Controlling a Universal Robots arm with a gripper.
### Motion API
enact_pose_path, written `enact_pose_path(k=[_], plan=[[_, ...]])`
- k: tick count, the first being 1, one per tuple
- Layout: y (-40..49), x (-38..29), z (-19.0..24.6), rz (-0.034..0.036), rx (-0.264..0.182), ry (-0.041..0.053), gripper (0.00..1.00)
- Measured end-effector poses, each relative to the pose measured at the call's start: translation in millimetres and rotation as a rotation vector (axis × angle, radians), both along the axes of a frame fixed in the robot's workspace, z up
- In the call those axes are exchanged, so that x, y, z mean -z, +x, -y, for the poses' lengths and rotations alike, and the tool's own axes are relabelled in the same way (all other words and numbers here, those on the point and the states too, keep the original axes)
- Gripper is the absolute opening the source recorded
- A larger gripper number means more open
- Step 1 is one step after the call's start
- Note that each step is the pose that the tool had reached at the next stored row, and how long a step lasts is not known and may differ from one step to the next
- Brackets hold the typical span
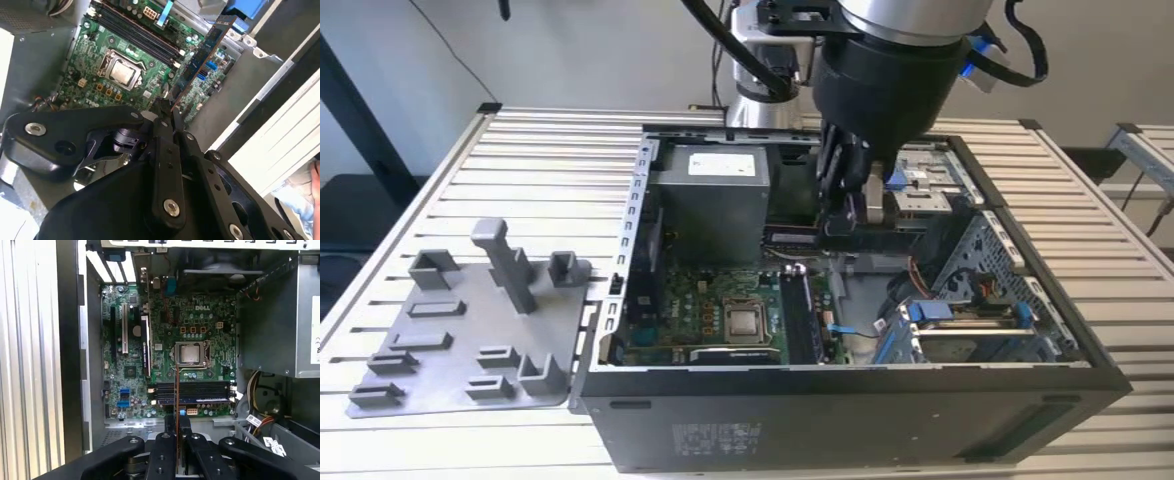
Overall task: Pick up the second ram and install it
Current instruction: 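Pick up the second ram and move it above second insertion slot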
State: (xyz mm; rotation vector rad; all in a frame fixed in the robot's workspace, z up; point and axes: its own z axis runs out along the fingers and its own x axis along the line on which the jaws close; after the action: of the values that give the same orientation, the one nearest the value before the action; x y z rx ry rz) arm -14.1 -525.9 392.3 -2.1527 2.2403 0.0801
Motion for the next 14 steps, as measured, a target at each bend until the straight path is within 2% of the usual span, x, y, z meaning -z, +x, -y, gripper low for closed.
enact_pose_path(k=[4,11,14], plan=[[0.0,0.1,-15.4,0.0,0.0,0.0,0.14],[0.0,0.3,-45.7,0.0,-0.002,-0.0001,0.14],[0.0,0.5,-55.2,-0.0001,-0.005,-0.0001,0.14]])
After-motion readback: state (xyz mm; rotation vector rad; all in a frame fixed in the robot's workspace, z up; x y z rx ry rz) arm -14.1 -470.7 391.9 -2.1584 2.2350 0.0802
